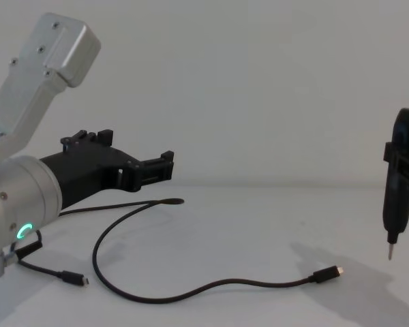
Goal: Pick up the data cable with the one hand.
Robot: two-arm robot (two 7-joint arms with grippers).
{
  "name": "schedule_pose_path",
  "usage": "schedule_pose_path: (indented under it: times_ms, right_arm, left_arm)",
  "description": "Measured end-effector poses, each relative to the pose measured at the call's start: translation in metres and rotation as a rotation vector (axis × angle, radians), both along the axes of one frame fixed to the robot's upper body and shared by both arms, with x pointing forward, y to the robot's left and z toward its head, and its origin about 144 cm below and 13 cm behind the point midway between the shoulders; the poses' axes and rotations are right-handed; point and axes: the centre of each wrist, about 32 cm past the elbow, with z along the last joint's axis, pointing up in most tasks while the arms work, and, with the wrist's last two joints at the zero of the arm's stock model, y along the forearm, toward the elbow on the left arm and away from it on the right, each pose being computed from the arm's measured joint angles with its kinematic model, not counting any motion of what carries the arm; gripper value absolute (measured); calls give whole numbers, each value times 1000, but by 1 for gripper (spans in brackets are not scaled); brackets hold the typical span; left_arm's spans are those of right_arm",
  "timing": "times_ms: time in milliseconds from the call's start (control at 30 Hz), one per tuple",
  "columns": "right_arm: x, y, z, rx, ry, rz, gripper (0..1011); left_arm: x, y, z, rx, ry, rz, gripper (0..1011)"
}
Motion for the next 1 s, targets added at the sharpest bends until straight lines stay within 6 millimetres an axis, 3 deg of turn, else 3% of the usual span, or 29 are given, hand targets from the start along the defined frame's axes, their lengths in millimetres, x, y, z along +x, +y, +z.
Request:
schedule_pose_path:
  times_ms: [633, 1000]
  right_arm:
    - [0, 0, 0, 0, 0, 0, 274]
    - [0, 0, 0, 0, 0, 0, 274]
  left_arm:
    - [0, -1, 12, 23, 51, -99, 1000]
    - [5, 20, 31, 86, 148, -248, 1000]
